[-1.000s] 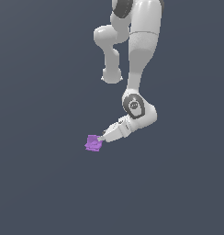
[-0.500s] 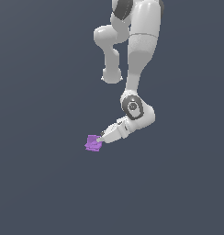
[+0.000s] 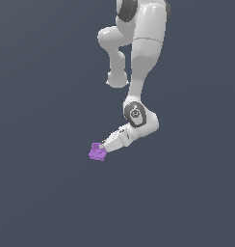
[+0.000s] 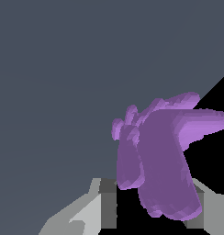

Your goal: Pick up the object and move it to a goal position.

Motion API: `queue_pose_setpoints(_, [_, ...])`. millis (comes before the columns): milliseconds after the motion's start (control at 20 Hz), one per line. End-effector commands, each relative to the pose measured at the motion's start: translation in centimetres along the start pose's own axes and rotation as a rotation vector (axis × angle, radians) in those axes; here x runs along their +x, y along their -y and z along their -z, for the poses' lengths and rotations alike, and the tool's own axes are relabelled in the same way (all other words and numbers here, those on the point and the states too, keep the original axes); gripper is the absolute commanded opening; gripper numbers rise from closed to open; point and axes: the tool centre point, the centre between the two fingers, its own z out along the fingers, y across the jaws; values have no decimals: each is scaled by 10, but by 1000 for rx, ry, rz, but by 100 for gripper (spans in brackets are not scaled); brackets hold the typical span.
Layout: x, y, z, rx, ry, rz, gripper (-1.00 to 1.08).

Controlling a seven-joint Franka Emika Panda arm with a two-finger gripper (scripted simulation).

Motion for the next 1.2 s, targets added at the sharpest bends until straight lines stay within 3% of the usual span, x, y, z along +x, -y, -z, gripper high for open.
queue_pose_setpoints(0, [0,0,-4,0,4,-3,-100])
queue_pose_setpoints(550, [3,-9,6,0,-1,0,-100])
queue_pose_setpoints(1150, [27,-70,44,4,0,-2,-100])
